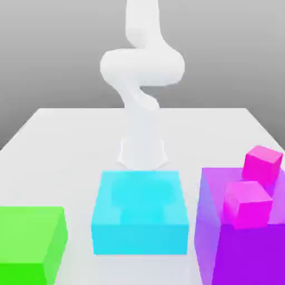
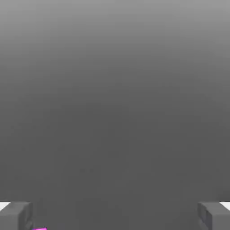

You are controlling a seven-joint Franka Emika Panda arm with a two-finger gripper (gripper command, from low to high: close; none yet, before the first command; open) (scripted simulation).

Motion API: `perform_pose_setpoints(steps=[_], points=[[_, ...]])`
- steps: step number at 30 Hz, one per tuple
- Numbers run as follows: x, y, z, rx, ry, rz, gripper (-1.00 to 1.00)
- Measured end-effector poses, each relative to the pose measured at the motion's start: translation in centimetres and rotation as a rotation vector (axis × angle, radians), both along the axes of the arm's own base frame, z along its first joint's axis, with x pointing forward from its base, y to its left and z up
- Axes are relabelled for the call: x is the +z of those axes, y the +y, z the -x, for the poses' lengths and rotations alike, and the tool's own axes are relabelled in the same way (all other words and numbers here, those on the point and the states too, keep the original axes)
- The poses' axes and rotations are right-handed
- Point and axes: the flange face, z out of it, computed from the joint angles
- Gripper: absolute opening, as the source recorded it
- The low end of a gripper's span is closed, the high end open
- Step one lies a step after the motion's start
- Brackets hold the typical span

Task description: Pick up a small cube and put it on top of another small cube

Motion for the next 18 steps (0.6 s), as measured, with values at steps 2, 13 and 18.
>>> perform_pose_setpoints(steps=[2,13,18], points=[[-4.8,4.9,-1.6,0.138,0.077,0.096,0.00],[-32.4,23.1,5.7,0.941,0.431,0.515,0.00],[-43.9,19.8,10.3,1.165,0.593,0.514,0.00]])
